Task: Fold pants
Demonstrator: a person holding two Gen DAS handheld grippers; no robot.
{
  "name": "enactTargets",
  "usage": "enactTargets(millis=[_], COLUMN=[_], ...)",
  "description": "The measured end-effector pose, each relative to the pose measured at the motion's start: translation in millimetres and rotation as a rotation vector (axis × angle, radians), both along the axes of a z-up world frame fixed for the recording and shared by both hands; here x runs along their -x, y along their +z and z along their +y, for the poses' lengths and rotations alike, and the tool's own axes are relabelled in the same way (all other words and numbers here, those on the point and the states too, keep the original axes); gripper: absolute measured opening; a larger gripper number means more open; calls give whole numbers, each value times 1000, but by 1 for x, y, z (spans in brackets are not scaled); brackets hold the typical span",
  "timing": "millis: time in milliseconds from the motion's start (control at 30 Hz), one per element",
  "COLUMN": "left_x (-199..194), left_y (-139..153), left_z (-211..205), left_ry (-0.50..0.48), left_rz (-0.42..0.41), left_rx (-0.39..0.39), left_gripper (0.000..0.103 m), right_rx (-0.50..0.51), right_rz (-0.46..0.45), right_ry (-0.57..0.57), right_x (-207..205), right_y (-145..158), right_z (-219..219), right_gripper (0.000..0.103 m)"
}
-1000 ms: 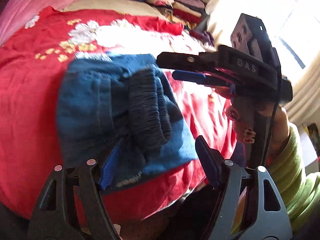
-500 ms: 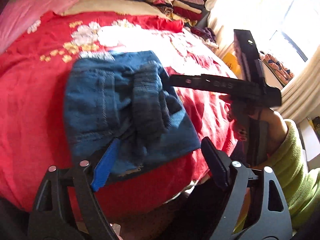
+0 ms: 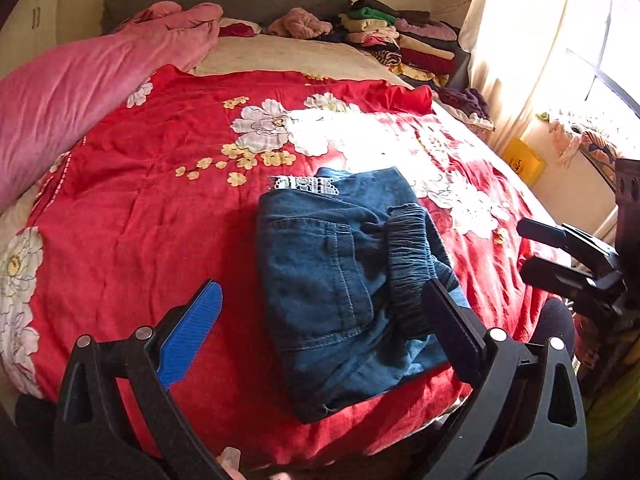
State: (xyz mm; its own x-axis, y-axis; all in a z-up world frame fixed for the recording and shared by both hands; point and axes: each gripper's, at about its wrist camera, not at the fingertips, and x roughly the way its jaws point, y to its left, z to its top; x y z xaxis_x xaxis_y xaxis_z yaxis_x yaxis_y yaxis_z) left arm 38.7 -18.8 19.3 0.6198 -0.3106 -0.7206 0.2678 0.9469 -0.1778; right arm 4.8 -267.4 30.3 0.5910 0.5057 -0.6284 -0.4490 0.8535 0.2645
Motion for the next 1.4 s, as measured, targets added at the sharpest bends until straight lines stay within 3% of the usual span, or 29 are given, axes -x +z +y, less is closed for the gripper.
enactTargets(millis=[233,300,333,367,400,467,533,667,867,933,967,1067,1200,1400], left_x=[-18,-25,-30,-35,-41,-50,-56,-66,-75,-76,-77,-78,-78,-75], left_y=[-9,-10,-11,-13,-15,-19,-21,-26,-42,-44,-45,-46,-46,-48], left_z=[8,8,9,10,11,10,5,-7,-16,-16,-15,-15,-18,-22], left_ry=[33,45,53,61,59,47,26,-8,-19,-14,-12,-10,-16,-16], left_rz=[21,12,14,23,36,56,64,73,103,106,107,109,104,95], left_rx=[-18,-38,-51,-50,-37,-19,-14,-29,-46,-48,-50,-52,-51,-59], left_gripper=[93,80,59,47,45,31,30,30,30,30,30,32,34,36], right_rx=[8,-4,-6,-7,-4,3,-13,-69,-166,-170,-153,-178,-73,-54], right_rz=[94,127,139,148,156,173,198,272,345,334,319,310,202,336], right_ry=[18,24,31,44,55,65,63,23,-84,-81,-82,-61,-37,-75], right_x=[13,15,16,16,17,16,15,4,-22,-27,-29,-24,4,-5], right_y=[-24,-29,-31,-32,-33,-36,-38,-48,-61,-64,-66,-68,-51,-88], right_z=[18,25,30,35,41,53,63,75,76,77,76,63,51,39], right_gripper=[93,93,93,93,93,89,75,60,60,42,23,21,19,19])
